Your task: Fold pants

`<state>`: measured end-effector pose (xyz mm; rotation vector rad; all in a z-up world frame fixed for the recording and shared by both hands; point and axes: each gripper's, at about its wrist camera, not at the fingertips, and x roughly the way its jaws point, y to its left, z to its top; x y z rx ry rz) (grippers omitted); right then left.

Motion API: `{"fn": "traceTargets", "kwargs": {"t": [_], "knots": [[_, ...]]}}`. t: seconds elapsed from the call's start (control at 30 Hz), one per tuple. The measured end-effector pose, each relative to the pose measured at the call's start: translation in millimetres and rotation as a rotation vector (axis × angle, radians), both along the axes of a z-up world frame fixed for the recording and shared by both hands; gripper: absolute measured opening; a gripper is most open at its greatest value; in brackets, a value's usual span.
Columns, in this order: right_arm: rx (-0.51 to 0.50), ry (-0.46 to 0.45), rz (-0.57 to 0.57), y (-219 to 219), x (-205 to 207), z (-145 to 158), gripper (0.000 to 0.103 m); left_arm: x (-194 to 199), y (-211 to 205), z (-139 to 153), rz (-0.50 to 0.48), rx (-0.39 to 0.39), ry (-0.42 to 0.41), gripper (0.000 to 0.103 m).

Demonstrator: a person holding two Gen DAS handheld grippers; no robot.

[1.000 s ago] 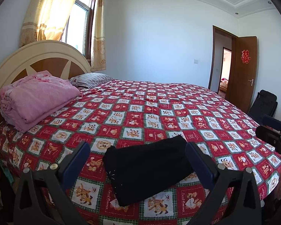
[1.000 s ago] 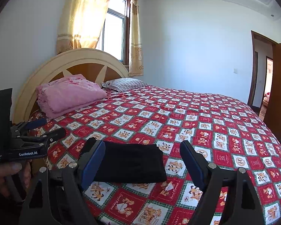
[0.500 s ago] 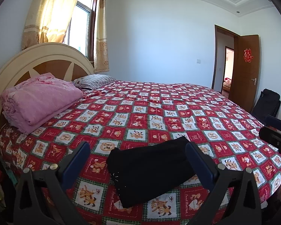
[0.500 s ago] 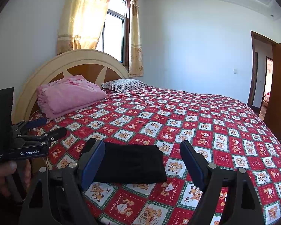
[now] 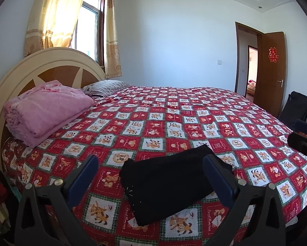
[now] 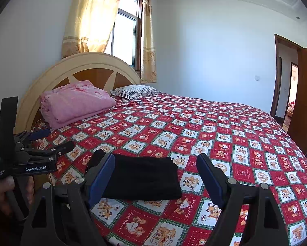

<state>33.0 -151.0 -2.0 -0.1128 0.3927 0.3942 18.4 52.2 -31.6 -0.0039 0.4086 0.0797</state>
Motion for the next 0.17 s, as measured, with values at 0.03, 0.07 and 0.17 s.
{"fn": "traceTargets", "kwargs": {"t": [0.03,0.07,0.17], "knots": [[-0.001,0.001,0.0,0.0,0.7,-0.6,0.083,-0.3,-1.3,0.2,-0.007,0.005,-0.002,0.103],[-0.001,0.003,0.0,0.2,1.5,-1.2,0.083,-0.8,-2.4,0.4,-0.015,0.007,-0.004,0.103],[-0.002,0.008,-0.001,0.6,3.3,-3.5,0.083,0.8,-5.1,0.1,-0.03,0.011,-0.002,0.103]]}}
